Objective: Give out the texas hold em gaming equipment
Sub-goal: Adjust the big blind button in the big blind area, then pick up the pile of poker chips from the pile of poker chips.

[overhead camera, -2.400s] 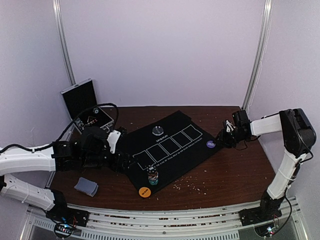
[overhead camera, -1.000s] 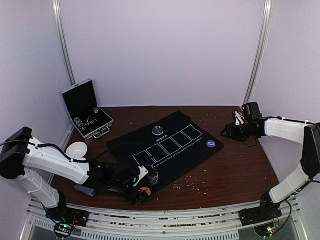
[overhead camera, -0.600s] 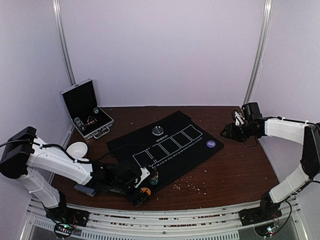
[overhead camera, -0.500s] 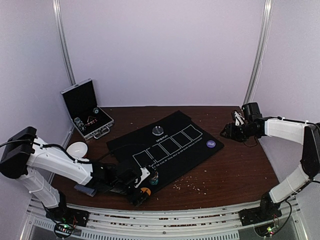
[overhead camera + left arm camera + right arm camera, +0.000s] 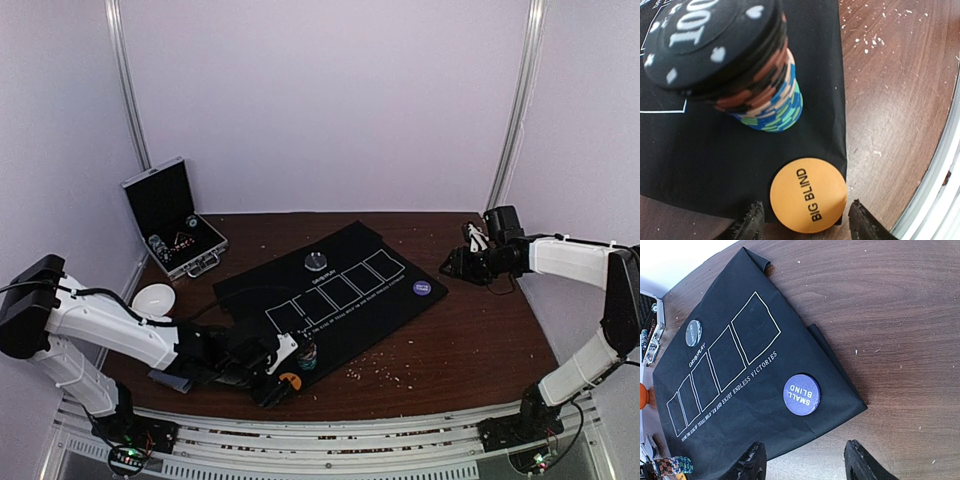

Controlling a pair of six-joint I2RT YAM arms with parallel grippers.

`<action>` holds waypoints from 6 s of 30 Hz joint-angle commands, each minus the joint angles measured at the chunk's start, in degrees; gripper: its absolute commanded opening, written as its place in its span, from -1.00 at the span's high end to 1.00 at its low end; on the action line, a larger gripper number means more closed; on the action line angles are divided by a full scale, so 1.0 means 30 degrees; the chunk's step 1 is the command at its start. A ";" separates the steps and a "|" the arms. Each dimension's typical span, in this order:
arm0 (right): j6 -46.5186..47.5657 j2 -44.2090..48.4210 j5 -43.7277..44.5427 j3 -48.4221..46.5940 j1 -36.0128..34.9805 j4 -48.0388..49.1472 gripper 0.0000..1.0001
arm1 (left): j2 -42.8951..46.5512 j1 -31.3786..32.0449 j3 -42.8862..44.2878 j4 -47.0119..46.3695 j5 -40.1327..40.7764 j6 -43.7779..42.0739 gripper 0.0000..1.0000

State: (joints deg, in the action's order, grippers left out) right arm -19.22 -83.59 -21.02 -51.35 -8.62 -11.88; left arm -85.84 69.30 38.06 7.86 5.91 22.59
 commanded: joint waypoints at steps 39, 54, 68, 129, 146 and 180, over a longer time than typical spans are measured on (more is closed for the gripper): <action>0.0257 -0.0173 -0.0319 0.0565 -0.0063 0.0092 -0.12 | 0.0449 -0.0101 -0.1005 -0.1937 -0.0451 -0.0476 -0.20; 0.0358 -0.0100 -0.0491 0.0426 -0.0041 -0.0105 -0.12 | -0.0118 -0.0628 -0.0853 -0.2264 -0.0296 -0.0162 -0.20; 0.0801 0.1037 -0.1498 -0.0001 -0.1161 -0.0034 -0.11 | 0.2298 -0.0628 -0.1278 -0.1368 -0.0366 -0.0512 -0.26; 0.5548 -1.1248 0.7678 -1.3402 -1.9111 -0.6375 -0.29 | 0.3654 -0.8246 0.2664 0.4454 0.1039 0.2333 -0.95; 0.5697 -1.1023 0.7102 -1.3830 -1.9119 -0.6862 0.39 | 0.3682 -0.8246 0.2605 0.4382 0.1047 0.1939 -0.95; 0.5938 -0.6573 0.8675 -1.1580 -1.3805 -0.6898 1.00 | 0.3858 -0.8246 0.2378 0.4445 0.1295 0.1833 -0.94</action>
State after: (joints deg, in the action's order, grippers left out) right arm -1.61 -109.30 1.10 -92.16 -56.36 -33.45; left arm -74.59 44.93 45.60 22.37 9.04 28.84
